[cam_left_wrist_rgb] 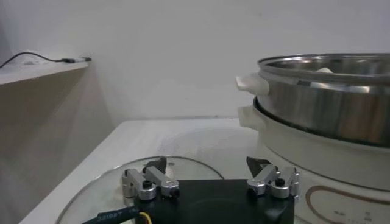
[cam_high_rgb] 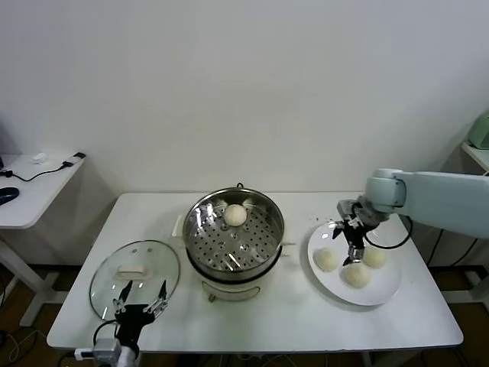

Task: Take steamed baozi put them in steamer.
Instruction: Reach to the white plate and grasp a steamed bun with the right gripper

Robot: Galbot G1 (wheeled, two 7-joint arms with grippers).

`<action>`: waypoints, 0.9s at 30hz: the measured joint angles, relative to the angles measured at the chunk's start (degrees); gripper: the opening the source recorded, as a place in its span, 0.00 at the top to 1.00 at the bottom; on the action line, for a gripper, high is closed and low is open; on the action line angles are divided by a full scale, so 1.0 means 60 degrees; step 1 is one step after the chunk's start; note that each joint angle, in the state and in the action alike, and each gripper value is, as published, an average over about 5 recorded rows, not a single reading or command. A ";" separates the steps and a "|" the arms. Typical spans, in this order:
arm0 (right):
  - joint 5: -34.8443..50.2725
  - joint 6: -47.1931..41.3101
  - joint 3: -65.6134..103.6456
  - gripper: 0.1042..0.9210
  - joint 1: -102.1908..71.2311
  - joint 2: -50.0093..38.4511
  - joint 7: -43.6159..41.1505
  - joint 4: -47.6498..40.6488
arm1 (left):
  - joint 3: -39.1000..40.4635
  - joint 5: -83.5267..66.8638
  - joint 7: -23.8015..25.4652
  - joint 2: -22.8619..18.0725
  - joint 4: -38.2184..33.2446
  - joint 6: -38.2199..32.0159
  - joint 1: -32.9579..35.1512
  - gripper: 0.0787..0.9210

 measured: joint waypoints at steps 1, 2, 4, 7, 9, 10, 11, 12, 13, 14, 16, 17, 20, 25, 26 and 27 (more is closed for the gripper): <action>-0.0039 -0.0048 0.0142 0.12 -0.0192 0.0035 0.0057 -0.0108 | 0.0000 0.0002 0.0000 0.0012 0.0012 -0.0009 -0.0002 0.12; -0.0076 -0.0090 0.0285 0.12 -0.0378 0.0071 0.0110 -0.0215 | 0.0000 0.0003 0.0000 0.0025 0.0025 -0.0019 -0.0005 0.12; -0.0150 -0.0156 0.0566 0.12 -0.0727 0.0150 0.0202 -0.0426 | -0.0001 0.0004 0.0000 0.0046 0.0050 -0.0036 -0.0012 0.12; -0.0257 -0.0229 0.0933 0.12 -0.1182 0.0267 0.0292 -0.0731 | -0.0001 0.0003 0.0003 0.0071 0.0081 -0.0067 -0.0015 0.12; -0.0329 -0.0269 0.1127 0.12 -0.1432 0.0342 0.0333 -0.0919 | -0.0004 0.0001 0.0004 0.0085 0.0100 -0.0086 -0.0011 0.12; -0.0364 -0.0288 0.1212 0.12 -0.1541 0.0379 0.0349 -0.1002 | -0.0006 -0.0001 0.0004 0.0091 0.0108 -0.0092 -0.0009 0.12; -0.0399 -0.0306 0.1287 0.12 -0.1638 0.0415 0.0362 -0.1075 | -0.0008 -0.0002 0.0004 0.0095 0.0114 -0.0096 -0.0007 0.12; -0.0434 -0.0319 0.1351 0.13 -0.1721 0.0448 0.0370 -0.1138 | -0.0009 -0.0004 0.0004 0.0099 0.0118 -0.0099 -0.0005 0.12; -0.0465 -0.0332 0.1411 0.13 -0.1796 0.0478 0.0378 -0.1193 | -0.0010 -0.0005 0.0005 0.0102 0.0120 -0.0101 -0.0005 0.12; -0.0495 -0.0343 0.1470 0.14 -0.1865 0.0507 0.0387 -0.1243 | -0.0011 -0.0006 0.0005 0.0104 0.0122 -0.0103 -0.0006 0.12; -0.0543 -0.0361 0.1585 0.16 -0.1992 0.0556 0.0404 -0.1327 | -0.0010 -0.0008 0.0005 0.0107 0.0123 -0.0104 -0.0013 0.12; -0.0562 -0.0372 0.1640 0.17 -0.2050 0.0576 0.0412 -0.1362 | -0.0009 -0.0009 0.0006 0.0107 0.0123 -0.0104 -0.0017 0.12; -0.0623 -0.0395 0.1746 0.25 -0.2156 0.0595 0.0403 -0.1415 | -0.0007 -0.0010 0.0007 0.0106 0.0122 -0.0103 -0.0026 0.12; -0.0628 -0.0401 0.1723 0.36 -0.2060 0.0510 0.0286 -0.1330 | -0.0018 -0.0011 0.0006 0.0094 0.0072 -0.0092 0.0000 0.12; -0.0607 -0.0393 0.1688 0.36 -0.1985 0.0482 0.0249 -0.1288 | -0.0020 -0.0011 0.0006 0.0087 0.0053 -0.0092 0.0010 0.12; -0.0578 -0.0381 0.1640 0.37 -0.1886 0.0453 0.0208 -0.1240 | -0.0021 -0.0011 0.0006 0.0080 0.0035 -0.0091 0.0020 0.12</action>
